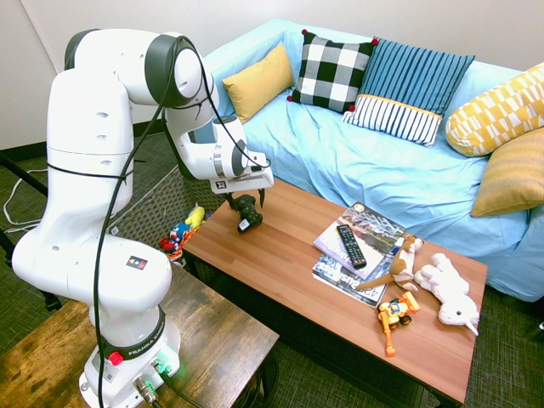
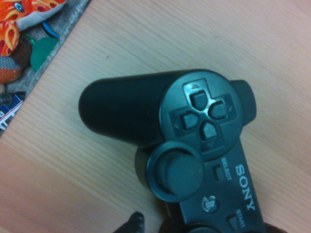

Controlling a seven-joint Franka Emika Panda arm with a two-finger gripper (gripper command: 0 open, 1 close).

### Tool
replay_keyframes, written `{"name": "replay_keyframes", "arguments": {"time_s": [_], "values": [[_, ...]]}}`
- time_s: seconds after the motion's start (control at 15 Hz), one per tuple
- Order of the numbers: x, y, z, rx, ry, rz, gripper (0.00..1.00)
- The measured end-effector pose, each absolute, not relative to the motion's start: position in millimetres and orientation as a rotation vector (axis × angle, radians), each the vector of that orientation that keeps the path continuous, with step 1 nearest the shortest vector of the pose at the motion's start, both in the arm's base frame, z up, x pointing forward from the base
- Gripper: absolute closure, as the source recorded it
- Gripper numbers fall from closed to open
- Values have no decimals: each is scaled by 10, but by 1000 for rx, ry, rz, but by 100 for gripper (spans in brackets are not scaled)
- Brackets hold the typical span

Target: Put the gamepad in the basket

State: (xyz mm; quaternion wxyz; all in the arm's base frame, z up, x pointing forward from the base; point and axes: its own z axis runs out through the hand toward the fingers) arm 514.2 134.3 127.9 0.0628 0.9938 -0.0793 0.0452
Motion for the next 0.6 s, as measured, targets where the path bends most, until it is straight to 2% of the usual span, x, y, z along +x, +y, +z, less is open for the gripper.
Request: {"name": "replay_keyframes", "arguments": {"time_s": [0.27, 0.33, 0.6], "values": [[5208, 1364, 1137, 3006, -243, 116, 0], [5220, 1373, 1112, 3008, -247, 111, 100], [5226, 1384, 986, 3023, -277, 73, 100]]}}
